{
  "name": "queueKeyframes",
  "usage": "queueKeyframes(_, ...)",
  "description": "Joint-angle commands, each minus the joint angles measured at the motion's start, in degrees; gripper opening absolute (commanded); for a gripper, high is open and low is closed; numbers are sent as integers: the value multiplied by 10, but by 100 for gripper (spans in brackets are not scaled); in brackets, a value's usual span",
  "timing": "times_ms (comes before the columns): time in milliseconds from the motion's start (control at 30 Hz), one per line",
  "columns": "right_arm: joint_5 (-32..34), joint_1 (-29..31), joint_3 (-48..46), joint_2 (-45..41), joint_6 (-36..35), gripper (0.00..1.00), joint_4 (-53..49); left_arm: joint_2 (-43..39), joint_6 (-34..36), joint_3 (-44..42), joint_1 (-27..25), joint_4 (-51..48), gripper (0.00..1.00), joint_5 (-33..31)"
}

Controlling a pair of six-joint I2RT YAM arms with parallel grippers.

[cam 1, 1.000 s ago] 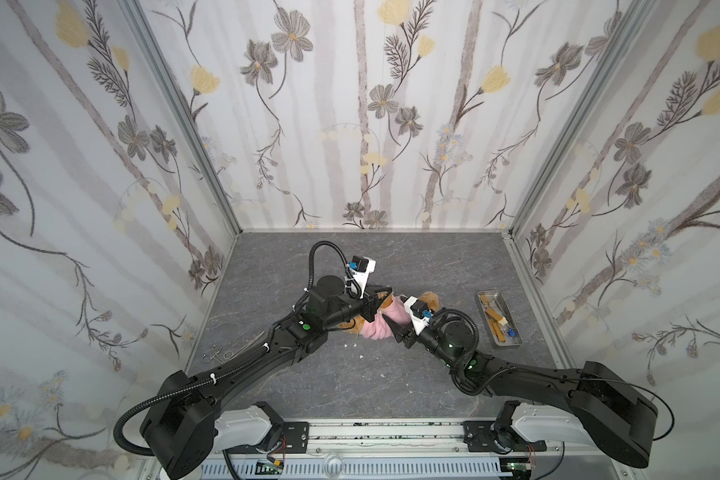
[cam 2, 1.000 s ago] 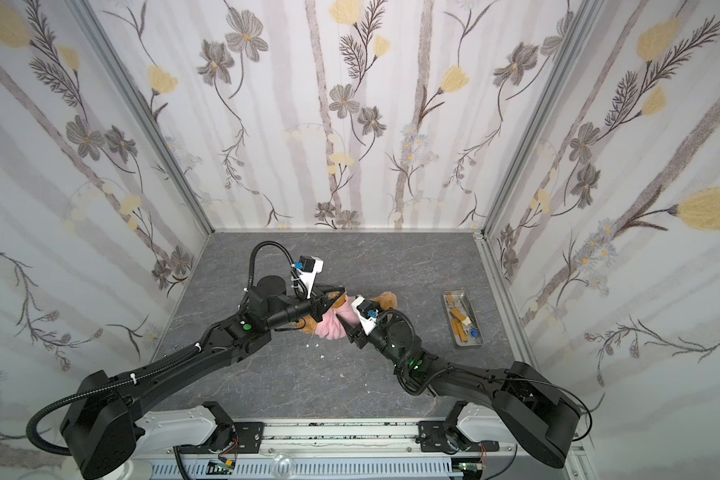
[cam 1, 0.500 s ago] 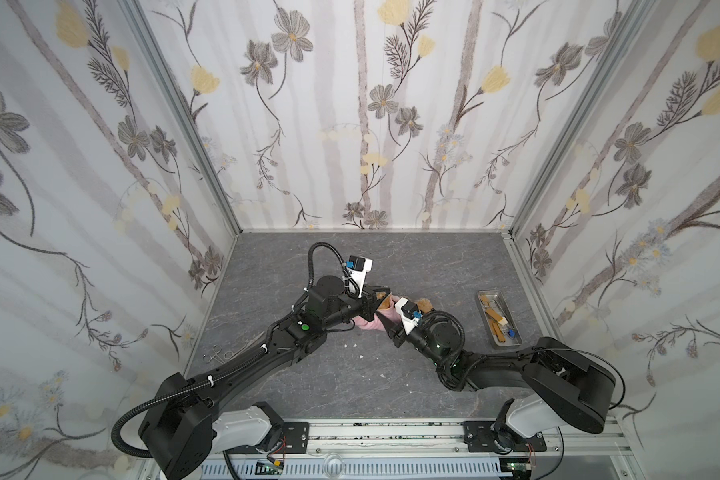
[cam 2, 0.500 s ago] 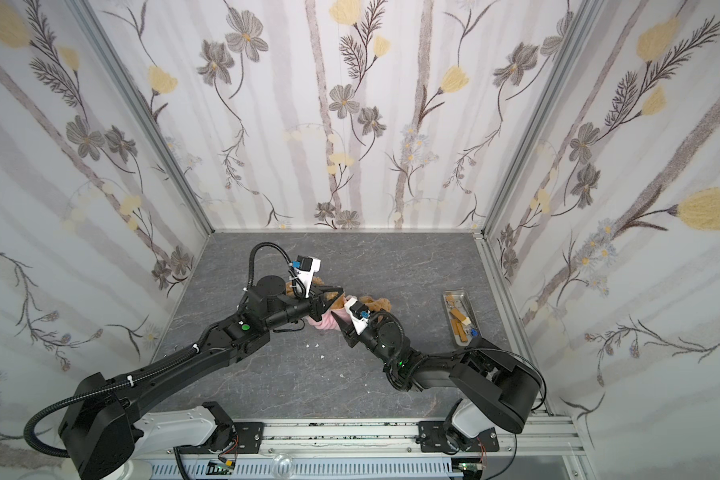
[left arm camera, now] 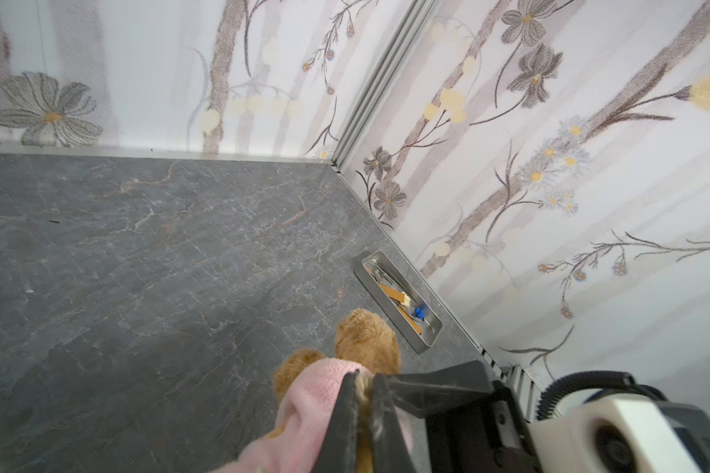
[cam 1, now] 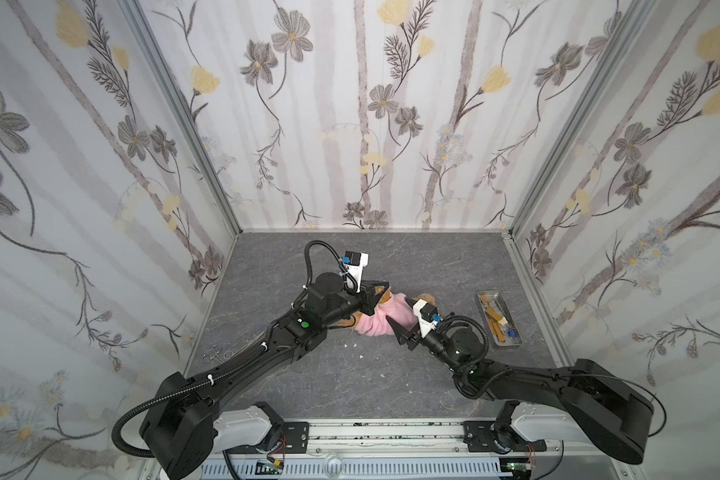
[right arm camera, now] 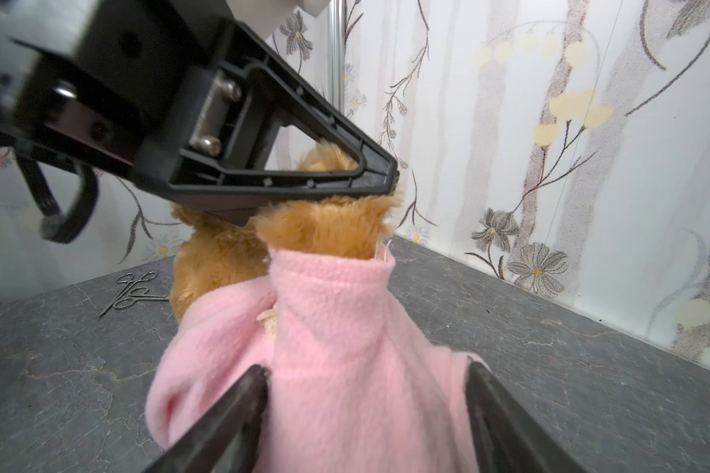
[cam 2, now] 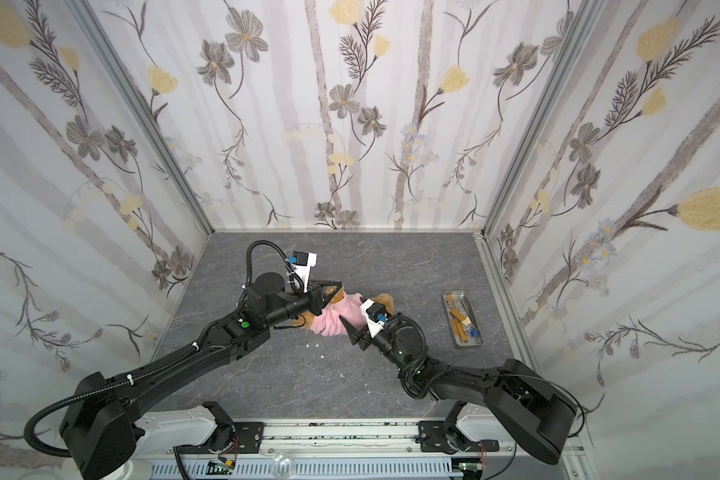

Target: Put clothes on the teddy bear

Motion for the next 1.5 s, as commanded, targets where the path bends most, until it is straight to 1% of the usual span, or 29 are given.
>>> queueKeyframes(0, -72, -36, 18, -67, 23, 84, -156, 26, 86, 19, 29, 29, 0, -35)
queueKeyframes(33, -83, -50, 24, -87, 27, 85, -184, 35, 112, 25, 37, 26, 0, -41)
queueKeyframes(100, -84, -75, 38, -124, 34, 85, -248, 60, 175, 44, 51, 24, 0, -48)
queueKeyframes(200, -74, -108, 50, -159, 35, 85, -306, 97, 235, 68, 54, 24, 0, -45)
queueKeyframes(267, -62, -124, 53, -173, 37, 85, -327, 115, 243, 71, 53, 29, 0, -22)
queueKeyframes(333, -52, -137, 53, -181, 43, 85, -339, 125, 243, 56, 40, 36, 0, -6)
queueKeyframes(367, -45, -140, 51, -184, 45, 85, -344, 127, 243, 39, 30, 43, 2, 3)
queueKeyframes(433, -31, -141, 45, -186, 54, 85, -346, 126, 237, 0, 8, 55, 13, 11)
queueKeyframes(533, -29, -141, 33, -183, 81, 85, -338, 108, 207, -61, -23, 61, 40, 31)
queueKeyframes(600, -40, -141, 28, -176, 100, 85, -332, 76, 176, -96, -37, 61, 57, 38)
queueKeyframes(667, -43, -137, 35, -161, 121, 83, -329, 29, 146, -121, -40, 58, 67, 45)
queueKeyframes(733, -44, -128, 53, -135, 151, 80, -332, -30, 124, -133, -40, 46, 73, 34)
queueKeyframes(767, -48, -120, 67, -115, 160, 78, -335, -62, 116, -135, -39, 33, 76, 21)
queueKeyframes(833, -50, -97, 103, -68, 167, 75, -341, -117, 100, -132, -35, -10, 84, -37)
queueKeyframes(900, -51, -65, 156, -9, 167, 73, -364, -157, 63, -120, -17, -85, 86, -124)
queueKeyframes(933, -55, -53, 182, 19, 168, 71, -376, -166, 39, -114, -1, -123, 86, -157)
queueKeyframes(967, -61, -41, 210, 50, 169, 70, -389, -173, 5, -110, 21, -169, 87, -187)
queueKeyframes(1000, -66, -31, 233, 81, 172, 67, -398, -177, -23, -109, 52, -207, 87, -195)
queueKeyframes(1067, -80, -23, 250, 126, 183, 61, -398, -173, -57, -117, 111, -243, 89, -167)
queueKeyframes(1100, -83, -3, 270, 153, 191, 58, -393, -168, -69, -127, 140, -248, 91, -151)
queueKeyframes(1133, -86, 4, 270, 169, 198, 55, -387, -161, -78, -137, 165, -248, 93, -136)
queueKeyframes(1200, -87, 12, 261, 191, 210, 49, -375, -137, -84, -143, 193, -246, 96, -114)
queueKeyframes(1333, -92, 34, 216, 215, 236, 37, -351, -77, -95, -140, 195, -236, 100, -80)
queueKeyframes(1400, -84, 47, 195, 216, 243, 34, -341, -59, -106, -152, 194, -222, 100, -61)
queueKeyframes(1467, -77, 56, 178, 218, 248, 32, -330, -44, -124, -170, 194, -190, 100, -29)
